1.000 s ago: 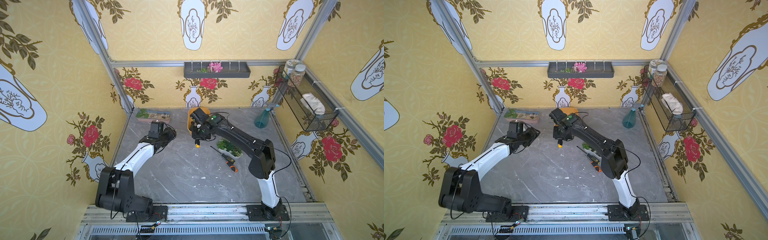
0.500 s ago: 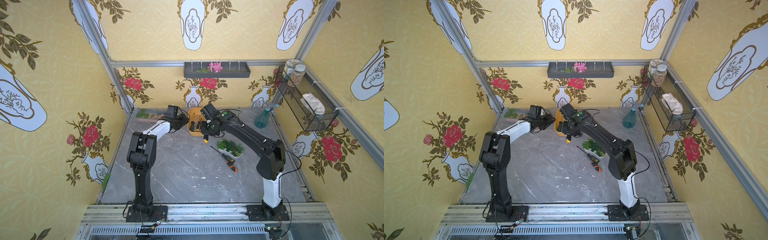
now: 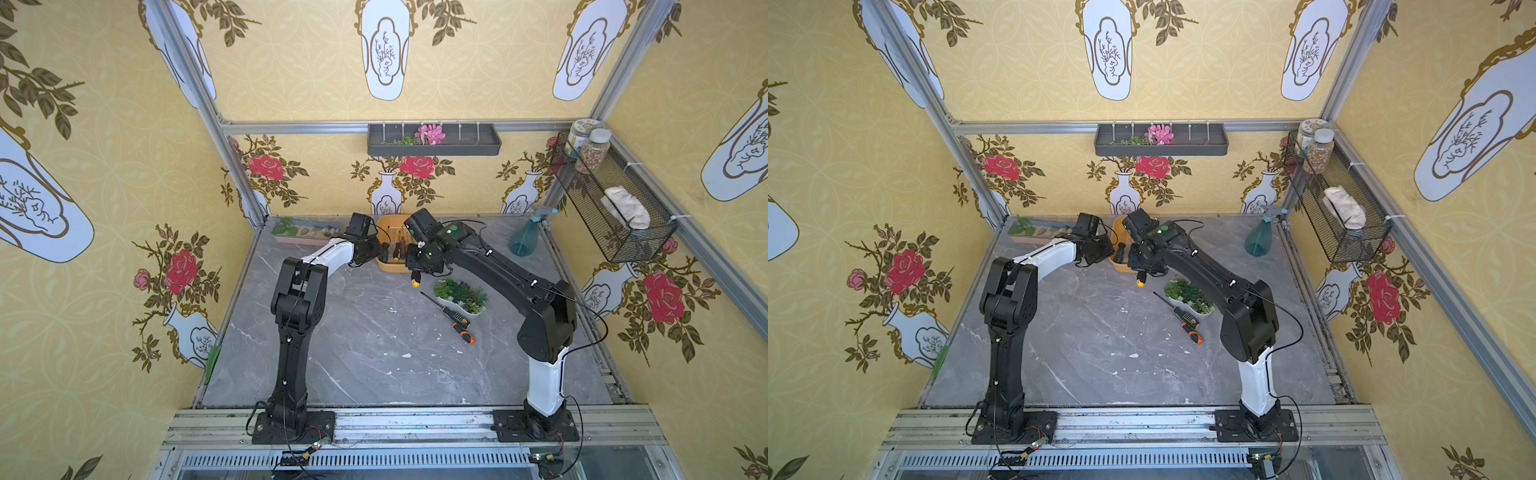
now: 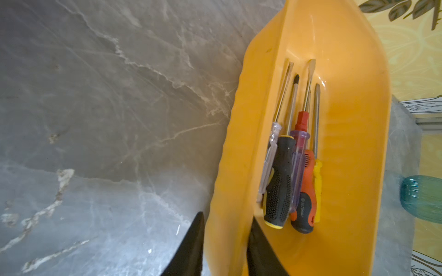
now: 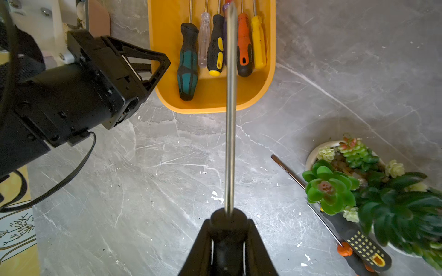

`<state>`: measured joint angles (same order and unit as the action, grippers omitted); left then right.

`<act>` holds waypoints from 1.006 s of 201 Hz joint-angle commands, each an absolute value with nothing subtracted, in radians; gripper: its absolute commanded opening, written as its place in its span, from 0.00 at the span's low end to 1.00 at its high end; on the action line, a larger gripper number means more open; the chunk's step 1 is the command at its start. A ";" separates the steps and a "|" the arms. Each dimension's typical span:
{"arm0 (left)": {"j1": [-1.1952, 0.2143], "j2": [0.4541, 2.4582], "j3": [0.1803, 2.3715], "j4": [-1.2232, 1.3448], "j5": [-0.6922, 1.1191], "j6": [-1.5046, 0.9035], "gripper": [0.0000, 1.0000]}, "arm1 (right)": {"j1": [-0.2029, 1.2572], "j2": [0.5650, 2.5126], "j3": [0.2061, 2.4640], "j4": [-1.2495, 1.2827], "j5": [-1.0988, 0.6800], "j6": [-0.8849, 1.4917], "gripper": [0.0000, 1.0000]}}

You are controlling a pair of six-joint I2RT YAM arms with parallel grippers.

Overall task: Put the screwdriver on the desktop into the storage box
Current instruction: Move the storage box to the center of the board.

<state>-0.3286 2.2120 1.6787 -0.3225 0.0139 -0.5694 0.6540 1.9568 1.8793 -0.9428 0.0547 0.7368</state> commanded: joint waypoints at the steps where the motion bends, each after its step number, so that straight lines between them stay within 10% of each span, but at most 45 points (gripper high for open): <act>1: -0.338 2.213 1.667 -0.343 -0.029 -0.546 0.23 | 0.656 1.936 1.866 -0.931 0.063 0.750 0.09; 87: -0.387 1.979 1.404 -0.275 -0.091 -0.578 0.02 | 0.671 1.910 1.818 -0.906 0.053 0.720 0.09; 155: -0.501 1.655 0.979 -0.199 -0.105 -0.712 0.03 | 0.732 1.992 1.832 -0.842 -0.011 0.661 0.09; 202: -0.556 1.530 0.822 -0.166 -0.107 -0.857 0.21 | 0.774 2.087 1.830 -0.793 -0.017 0.662 0.12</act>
<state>-0.5381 1.5589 0.8700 -0.2317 -0.1089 -0.7559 0.7647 2.0556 1.8404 -0.8421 -0.0093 0.6720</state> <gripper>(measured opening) 0.176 0.222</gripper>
